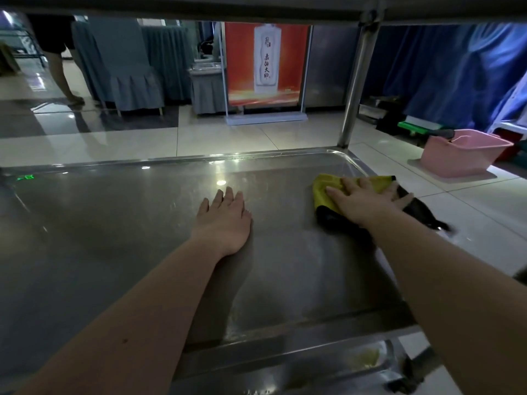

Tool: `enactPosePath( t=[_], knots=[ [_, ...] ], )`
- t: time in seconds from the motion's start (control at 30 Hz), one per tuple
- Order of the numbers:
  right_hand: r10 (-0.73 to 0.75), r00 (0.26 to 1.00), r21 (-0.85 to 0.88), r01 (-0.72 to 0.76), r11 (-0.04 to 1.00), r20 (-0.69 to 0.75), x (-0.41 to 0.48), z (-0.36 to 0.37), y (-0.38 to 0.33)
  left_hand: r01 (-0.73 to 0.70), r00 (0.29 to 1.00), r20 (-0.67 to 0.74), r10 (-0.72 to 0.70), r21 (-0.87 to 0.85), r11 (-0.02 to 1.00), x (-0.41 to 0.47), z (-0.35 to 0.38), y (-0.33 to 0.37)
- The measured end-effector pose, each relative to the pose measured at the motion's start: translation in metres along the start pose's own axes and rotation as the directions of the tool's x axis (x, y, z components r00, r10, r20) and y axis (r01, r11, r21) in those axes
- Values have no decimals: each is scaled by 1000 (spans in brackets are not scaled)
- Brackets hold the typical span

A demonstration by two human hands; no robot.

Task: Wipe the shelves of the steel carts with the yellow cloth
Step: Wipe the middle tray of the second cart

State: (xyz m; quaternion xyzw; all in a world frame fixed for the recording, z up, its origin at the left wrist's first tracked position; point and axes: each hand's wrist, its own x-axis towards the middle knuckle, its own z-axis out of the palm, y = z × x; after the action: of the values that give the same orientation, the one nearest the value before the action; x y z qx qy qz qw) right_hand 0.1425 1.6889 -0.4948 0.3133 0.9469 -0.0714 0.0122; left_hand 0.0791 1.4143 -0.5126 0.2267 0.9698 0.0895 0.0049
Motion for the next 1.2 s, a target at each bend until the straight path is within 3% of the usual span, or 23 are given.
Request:
enactPosePath(
  t=[0.07,0.13,0.2,0.3,0.4,0.47,0.63,0.77,0.9,1.07,1.2],
  knots=[
    [-76,997,19,76,997,-9,-8,5,-44,-1,1000,-22,0,-35,999,0,-1,0],
    [-210,978,7,210,978,-9,-22,11,-97,15,994,-102,-40,-241,970,1,-2,-2],
    [-346,938,-17,346,938,7,-40,20,-141,52,977,-154,-147,-498,865,2,-5,-5],
    [-449,893,0,449,894,32,-48,27,-159,95,959,-156,-236,-608,788,2,-7,-11],
    [-426,904,5,426,905,26,-25,16,-116,87,967,-150,-206,-566,820,5,-5,-11],
    [-317,948,0,318,948,10,0,7,-67,73,973,-152,-174,-512,856,8,-1,-12],
    [-107,994,-29,106,994,-24,32,-3,20,27,984,-168,-65,-219,975,13,4,-10],
    [-118,992,-37,117,993,-38,33,-2,16,84,987,-129,-94,-82,993,28,-6,-3],
    [-114,993,-43,113,993,-33,32,-2,16,34,994,-106,-23,102,994,48,-14,-4],
    [-118,993,-62,116,991,-28,34,-3,17,66,997,-36,-64,59,996,54,-1,-6],
    [12,1000,-14,-12,1000,3,31,-5,-12,72,997,-21,-72,31,997,52,-2,-5]
  ],
)
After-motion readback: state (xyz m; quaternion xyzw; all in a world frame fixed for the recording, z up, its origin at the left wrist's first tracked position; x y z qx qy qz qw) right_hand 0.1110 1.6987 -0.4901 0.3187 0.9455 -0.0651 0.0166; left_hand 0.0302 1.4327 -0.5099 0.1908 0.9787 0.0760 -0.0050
